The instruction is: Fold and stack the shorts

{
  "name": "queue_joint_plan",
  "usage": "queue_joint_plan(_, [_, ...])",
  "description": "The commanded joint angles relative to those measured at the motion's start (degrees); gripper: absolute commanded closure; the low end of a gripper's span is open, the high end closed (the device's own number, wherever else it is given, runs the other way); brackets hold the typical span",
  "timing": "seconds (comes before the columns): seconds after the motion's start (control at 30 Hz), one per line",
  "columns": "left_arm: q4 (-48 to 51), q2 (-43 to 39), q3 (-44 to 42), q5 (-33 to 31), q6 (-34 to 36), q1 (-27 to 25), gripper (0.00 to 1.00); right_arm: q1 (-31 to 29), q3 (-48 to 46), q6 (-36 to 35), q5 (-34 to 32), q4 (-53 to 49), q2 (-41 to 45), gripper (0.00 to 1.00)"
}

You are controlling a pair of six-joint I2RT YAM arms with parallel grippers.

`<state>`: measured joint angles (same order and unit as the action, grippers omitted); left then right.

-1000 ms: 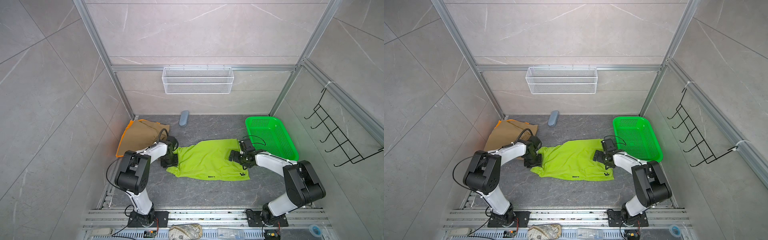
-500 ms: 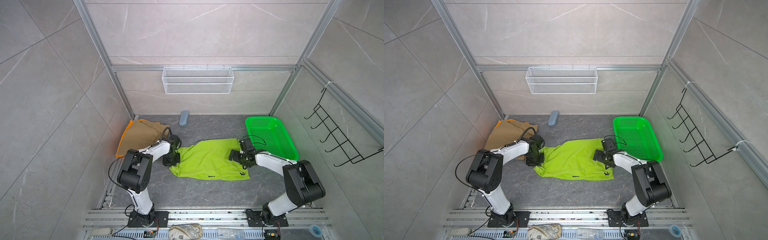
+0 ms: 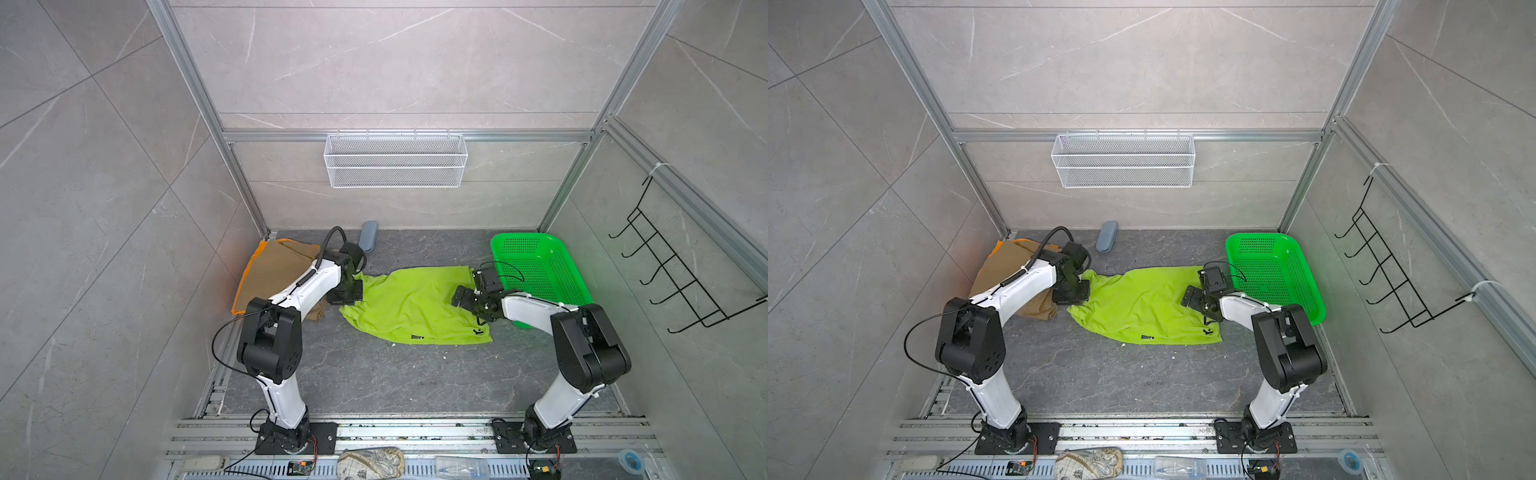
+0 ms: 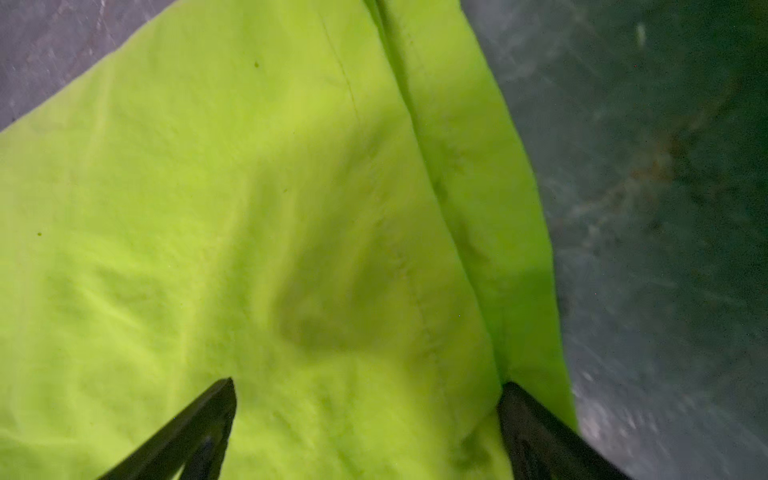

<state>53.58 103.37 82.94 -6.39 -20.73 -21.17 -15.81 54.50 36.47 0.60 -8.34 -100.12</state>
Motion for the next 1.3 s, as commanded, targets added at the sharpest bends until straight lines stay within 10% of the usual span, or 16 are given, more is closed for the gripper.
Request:
queue_joint_plan(0.0, [4.3,0.1,3.2,-4.3,2.1,2.4,1.0,-0.6,2.7,1.3,0.4,-4.4,-7.0,0.01])
queue_joint_plan(0.27, [10.0,1.1,12.6,-6.1,4.4,3.4,1.0,-1.5,10.5,1.0,1.3,-10.4,-2.2,0.0])
queue_joint_plan(0.5, [11.1,0.6,15.4,-3.0,3.9,1.6,1.0,-7.7,10.4,14.4,5.2,1.1,1.8,0.0])
queue_joint_plan(0.83, [12.9,-0.3,19.3,-2.2,4.4,0.3,1.0,-14.4,27.0,33.4,1.5,17.3,-15.3,0.0])
queue_joint_plan(1.27, [11.5,-3.6,15.9,0.3,5.3,0.2,1.0,-18.9,44.2,38.2,-4.2,21.5,-37.5,0.0])
